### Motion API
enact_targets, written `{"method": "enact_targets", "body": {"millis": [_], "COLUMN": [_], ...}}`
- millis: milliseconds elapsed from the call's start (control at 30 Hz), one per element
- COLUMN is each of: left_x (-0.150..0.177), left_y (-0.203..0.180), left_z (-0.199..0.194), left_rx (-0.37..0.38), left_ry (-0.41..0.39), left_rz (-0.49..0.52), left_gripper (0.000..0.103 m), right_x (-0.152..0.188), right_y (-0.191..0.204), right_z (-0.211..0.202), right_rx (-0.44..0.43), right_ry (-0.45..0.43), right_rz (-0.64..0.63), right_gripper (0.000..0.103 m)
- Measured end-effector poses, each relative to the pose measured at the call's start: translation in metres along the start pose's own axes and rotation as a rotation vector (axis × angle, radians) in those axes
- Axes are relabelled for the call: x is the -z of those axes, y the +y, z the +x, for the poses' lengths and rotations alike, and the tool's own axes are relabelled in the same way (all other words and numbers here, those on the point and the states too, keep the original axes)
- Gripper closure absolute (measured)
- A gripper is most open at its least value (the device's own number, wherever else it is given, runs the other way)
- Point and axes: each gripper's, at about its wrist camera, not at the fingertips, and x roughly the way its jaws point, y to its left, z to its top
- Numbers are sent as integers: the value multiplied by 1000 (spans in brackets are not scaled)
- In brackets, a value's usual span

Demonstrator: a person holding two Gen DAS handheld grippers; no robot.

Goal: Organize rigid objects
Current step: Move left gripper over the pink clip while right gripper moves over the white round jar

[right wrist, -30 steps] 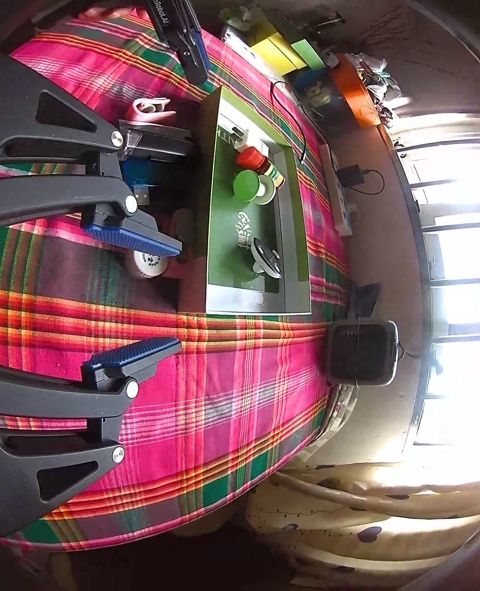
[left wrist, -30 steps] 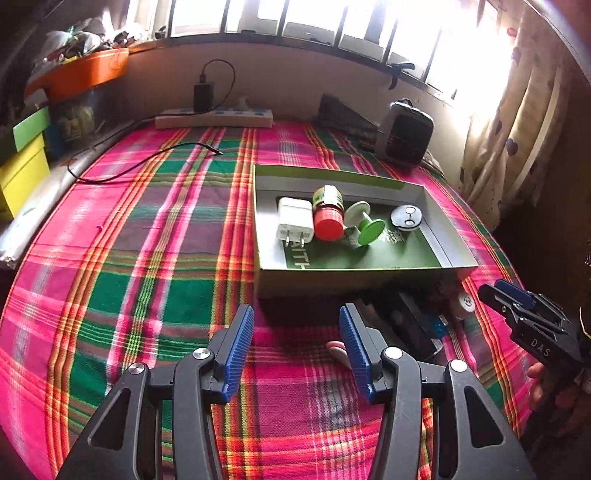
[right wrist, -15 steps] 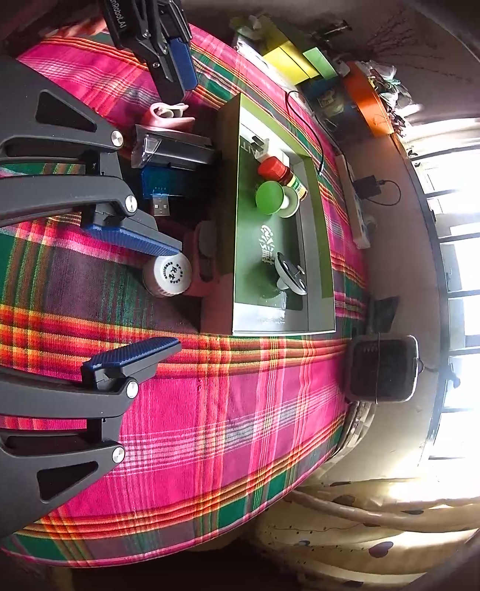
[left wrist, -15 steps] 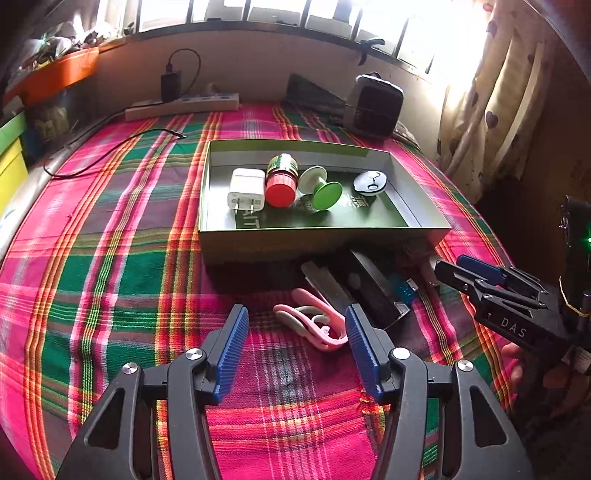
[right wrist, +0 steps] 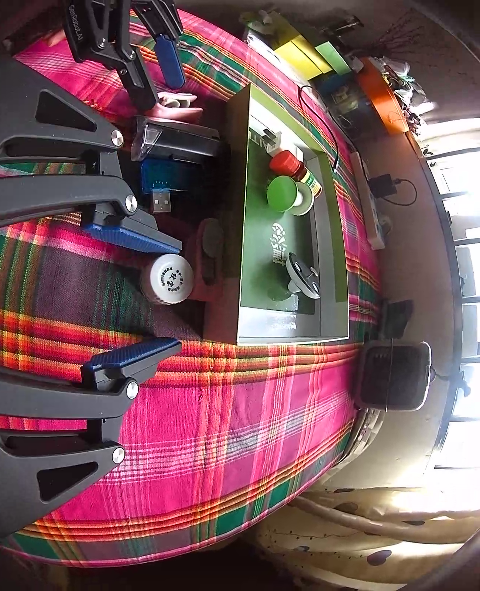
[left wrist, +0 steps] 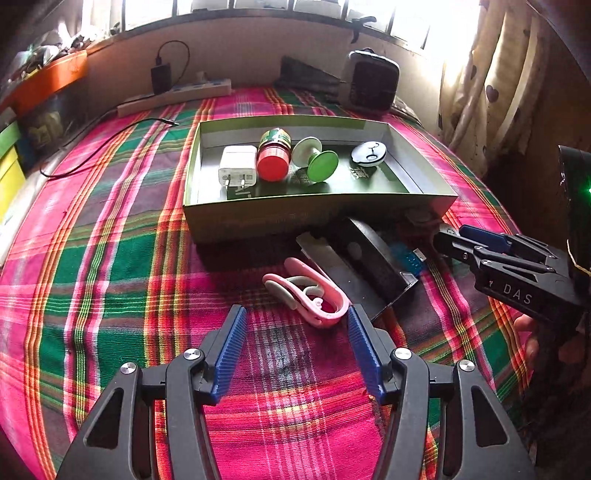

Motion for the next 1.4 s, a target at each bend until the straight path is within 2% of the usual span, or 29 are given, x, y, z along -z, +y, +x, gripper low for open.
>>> {"method": "enact_targets", "body": {"millis": [200, 367, 533, 700, 1033, 1267, 1400], "left_x": [2, 1, -1, -7, -18, -21, -23], "left_y": [14, 31, 30, 20, 15, 7, 10], "left_z": [-3, -6, -6, 0, 12, 21, 22], "left_rx": [-31, -55, 29, 38, -52, -129, -122], "left_ry": [-3, -14, -18, -11, -14, -34, -41], "left_rz": [-17, -72, -91, -94, -62, 27, 17], "left_gripper": [47, 47, 45, 44, 44, 44, 44], "right_x": [1, 2, 1, 1, 0, 0, 0], "right_y": [-4, -5, -7, -6, -6, -1, -1], "right_z": [0, 1, 2, 2, 2, 4, 5], "right_rx": [18, 25, 21, 29, 32, 54, 51], "right_ry": [8, 17, 19, 22, 23, 28, 29], "right_rz": [13, 15, 26, 16, 11, -6, -4], "right_gripper": [55, 55, 55, 55, 55, 55, 55]}}
